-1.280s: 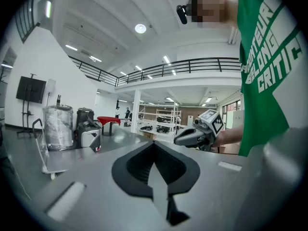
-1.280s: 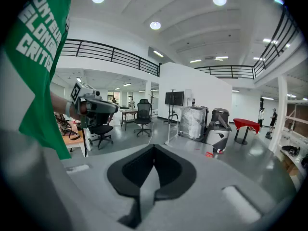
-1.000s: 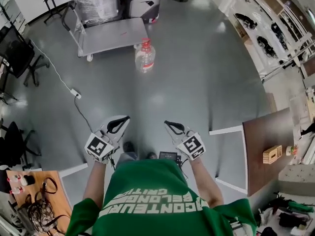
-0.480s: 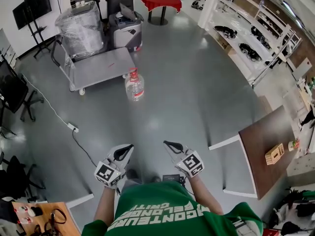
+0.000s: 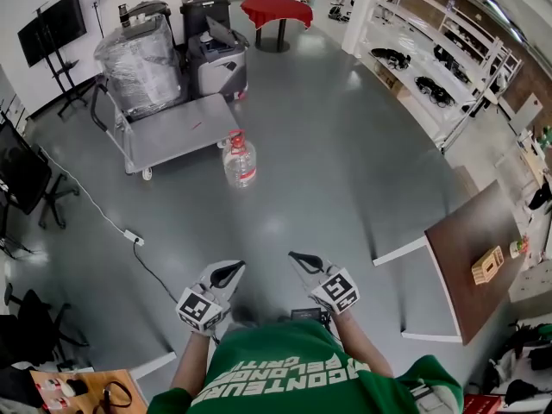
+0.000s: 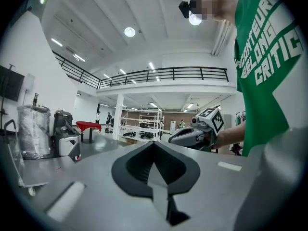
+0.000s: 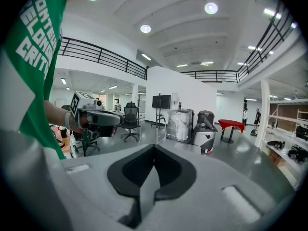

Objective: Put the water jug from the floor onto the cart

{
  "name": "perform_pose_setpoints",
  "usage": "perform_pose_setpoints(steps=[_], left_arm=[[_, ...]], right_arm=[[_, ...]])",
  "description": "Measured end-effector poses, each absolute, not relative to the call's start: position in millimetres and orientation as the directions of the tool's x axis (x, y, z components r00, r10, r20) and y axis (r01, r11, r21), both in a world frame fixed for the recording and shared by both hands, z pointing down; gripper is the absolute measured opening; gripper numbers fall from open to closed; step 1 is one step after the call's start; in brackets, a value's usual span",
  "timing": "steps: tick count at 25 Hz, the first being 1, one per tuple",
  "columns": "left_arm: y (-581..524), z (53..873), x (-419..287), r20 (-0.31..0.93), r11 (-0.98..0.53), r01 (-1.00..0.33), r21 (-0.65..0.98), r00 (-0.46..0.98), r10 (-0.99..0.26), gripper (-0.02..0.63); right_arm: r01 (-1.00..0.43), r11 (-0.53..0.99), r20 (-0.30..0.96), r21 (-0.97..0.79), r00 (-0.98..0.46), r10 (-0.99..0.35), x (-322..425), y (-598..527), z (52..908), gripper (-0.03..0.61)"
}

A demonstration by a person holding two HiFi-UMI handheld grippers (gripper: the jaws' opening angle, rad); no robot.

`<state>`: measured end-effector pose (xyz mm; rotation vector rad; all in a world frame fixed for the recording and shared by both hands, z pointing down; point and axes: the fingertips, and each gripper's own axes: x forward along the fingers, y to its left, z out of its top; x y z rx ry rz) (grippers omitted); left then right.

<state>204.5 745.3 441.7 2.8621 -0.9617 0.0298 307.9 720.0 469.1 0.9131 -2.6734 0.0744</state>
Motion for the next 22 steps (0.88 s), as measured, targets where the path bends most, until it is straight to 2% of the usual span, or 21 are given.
perform_pose_setpoints(steps=[13,22], left_arm=[[728,467,135,0.114,-0.737,-0.653,0.174,0.757,-0.643,0.012],[723,479,115,0.131,-0.714,-0.674,0.191,0.738,-0.662,0.011]], right_arm=[[-0.601,0.797,0.336,0.054,-0.741,-0.581,245,706,473,-0.009],[-0.597,0.800,0.366,0.058,-0.733,-0.573,227,701,480,-0.009]])
